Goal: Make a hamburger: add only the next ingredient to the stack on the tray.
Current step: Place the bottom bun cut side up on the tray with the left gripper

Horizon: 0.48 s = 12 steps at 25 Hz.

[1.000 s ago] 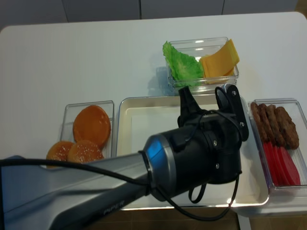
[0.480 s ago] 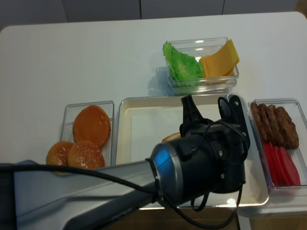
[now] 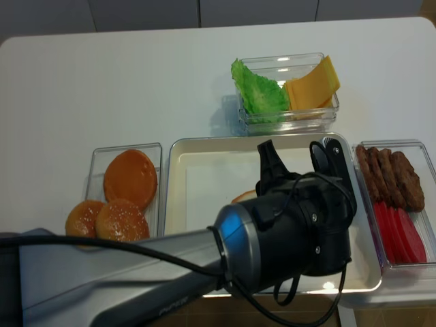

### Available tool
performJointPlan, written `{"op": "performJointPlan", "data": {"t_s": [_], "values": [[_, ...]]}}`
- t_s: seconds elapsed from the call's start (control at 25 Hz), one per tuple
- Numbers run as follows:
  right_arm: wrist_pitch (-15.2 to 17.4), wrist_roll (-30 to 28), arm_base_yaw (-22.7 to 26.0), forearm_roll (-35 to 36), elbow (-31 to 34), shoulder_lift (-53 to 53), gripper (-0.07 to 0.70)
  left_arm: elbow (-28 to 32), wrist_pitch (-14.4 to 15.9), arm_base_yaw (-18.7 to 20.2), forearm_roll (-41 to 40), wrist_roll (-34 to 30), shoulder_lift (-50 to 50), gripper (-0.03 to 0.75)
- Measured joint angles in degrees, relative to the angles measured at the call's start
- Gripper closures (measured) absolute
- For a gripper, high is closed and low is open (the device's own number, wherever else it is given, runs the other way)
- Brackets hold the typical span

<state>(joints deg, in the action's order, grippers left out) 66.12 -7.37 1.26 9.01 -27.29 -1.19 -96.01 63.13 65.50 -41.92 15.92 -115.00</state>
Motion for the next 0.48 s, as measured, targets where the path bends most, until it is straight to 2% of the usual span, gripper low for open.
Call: {"op": "performJointPlan", "data": {"t_s": [0.48], "values": [[0.0, 0.0, 0.0, 0.0, 0.0, 0.0, 0.182, 0.0, 0.1, 2.4, 2.7, 0.0, -0.2, 0.454]]}}
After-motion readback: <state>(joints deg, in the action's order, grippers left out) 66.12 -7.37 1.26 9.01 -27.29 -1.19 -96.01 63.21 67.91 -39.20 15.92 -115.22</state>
